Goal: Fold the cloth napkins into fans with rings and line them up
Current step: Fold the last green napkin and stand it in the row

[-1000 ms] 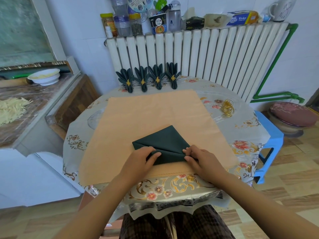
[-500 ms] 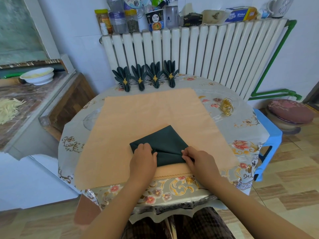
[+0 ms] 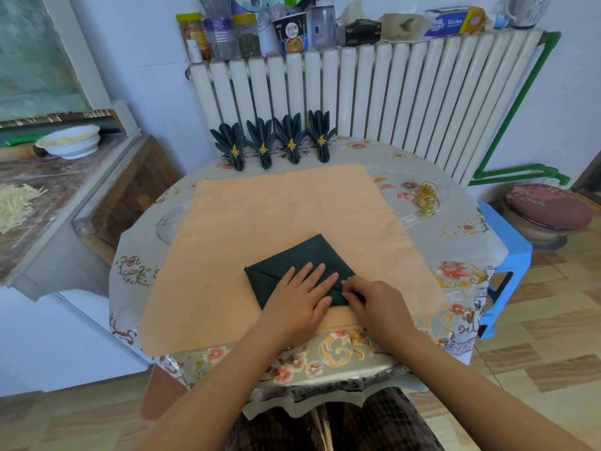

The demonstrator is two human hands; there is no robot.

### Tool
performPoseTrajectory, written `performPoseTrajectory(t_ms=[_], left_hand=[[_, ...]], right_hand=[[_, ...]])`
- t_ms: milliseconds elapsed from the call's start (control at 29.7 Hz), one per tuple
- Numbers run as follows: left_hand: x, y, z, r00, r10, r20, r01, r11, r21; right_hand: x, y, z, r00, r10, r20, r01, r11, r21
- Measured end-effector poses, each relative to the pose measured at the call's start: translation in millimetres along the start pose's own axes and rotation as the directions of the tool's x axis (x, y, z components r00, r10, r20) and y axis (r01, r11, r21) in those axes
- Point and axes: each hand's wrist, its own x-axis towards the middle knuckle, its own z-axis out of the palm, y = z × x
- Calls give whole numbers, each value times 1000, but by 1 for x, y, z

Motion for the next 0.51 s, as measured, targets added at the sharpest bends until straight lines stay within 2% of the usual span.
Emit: performPoseTrajectory(t_ms=[101, 202, 404, 505], left_hand=[[0, 0, 0, 1000, -11, 2, 11, 1000, -14], [0, 2, 0, 1000, -15, -2, 15, 1000, 1], [0, 2, 0, 1000, -28, 3, 28, 1000, -12], [0, 2, 1, 999, -33, 0, 33, 999, -20]], right_hand=[[-1, 3, 2, 997, -24, -78, 29, 998, 62], [0, 8, 1, 984, -15, -177, 22, 999, 37], [2, 13, 0, 981, 35, -191, -33, 999, 14], [1, 16, 0, 981, 138, -133, -126, 987, 95]])
